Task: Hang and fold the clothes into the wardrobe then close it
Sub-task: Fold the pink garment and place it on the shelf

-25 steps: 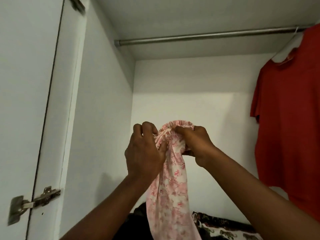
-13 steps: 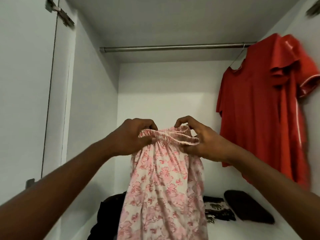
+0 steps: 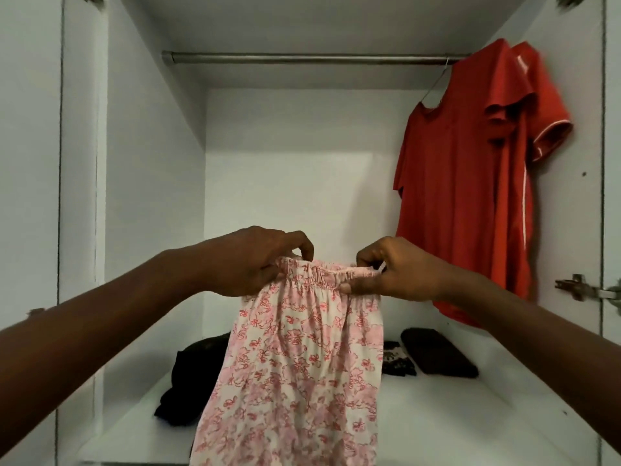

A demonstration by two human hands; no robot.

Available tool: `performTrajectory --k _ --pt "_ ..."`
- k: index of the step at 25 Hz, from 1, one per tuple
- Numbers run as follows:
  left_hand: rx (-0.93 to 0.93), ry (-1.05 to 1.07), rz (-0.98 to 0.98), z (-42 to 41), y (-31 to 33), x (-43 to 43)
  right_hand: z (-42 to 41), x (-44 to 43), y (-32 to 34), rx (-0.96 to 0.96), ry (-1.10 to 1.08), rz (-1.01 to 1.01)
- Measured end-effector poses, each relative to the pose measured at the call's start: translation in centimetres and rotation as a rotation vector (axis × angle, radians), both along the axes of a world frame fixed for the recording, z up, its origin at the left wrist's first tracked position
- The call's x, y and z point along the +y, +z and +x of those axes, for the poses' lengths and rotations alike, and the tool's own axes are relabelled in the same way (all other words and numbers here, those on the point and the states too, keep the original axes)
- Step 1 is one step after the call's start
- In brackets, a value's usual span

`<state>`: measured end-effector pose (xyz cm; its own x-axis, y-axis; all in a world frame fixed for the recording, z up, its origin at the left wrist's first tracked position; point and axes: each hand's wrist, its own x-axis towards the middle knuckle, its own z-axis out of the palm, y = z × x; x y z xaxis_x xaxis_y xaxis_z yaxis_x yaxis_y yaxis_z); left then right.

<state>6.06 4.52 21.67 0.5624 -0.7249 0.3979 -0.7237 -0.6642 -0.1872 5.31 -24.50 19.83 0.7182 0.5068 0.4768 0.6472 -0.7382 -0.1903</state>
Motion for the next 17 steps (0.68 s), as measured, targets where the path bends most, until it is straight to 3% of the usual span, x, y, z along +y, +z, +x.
performTrajectory --k 6,8,11,12,14,17 --pt "0.265 0.079 0.022 0.8 -3.4 -1.1 -0.3 -1.3 -2.7 0.007 -0.041 -0.042" --pt "0.406 -0.033 -0.298 0.3 -4.0 -0.8 -0.7 -2.5 -3.3 0.036 0.048 0.272" --pt "0.722 -0.232 -1.06 -0.5 -5.6 -1.6 -1.3 -3.1 -5.2 0.266 0.282 0.945" --pt "0.716 -0.237 -1.22 -0.2 -6.5 -2.4 -1.2 -2.8 -6.0 0.248 0.287 1.051" --pt "0.574 -0.202 -1.395 0.4 -8.4 -4.6 -0.9 -2.1 -7.1 0.092 0.194 1.061" --pt "0.199 -0.128 -1.384 1.0 -11.2 -7.1 -1.1 -1.7 -8.2 -0.189 0.04 0.895"
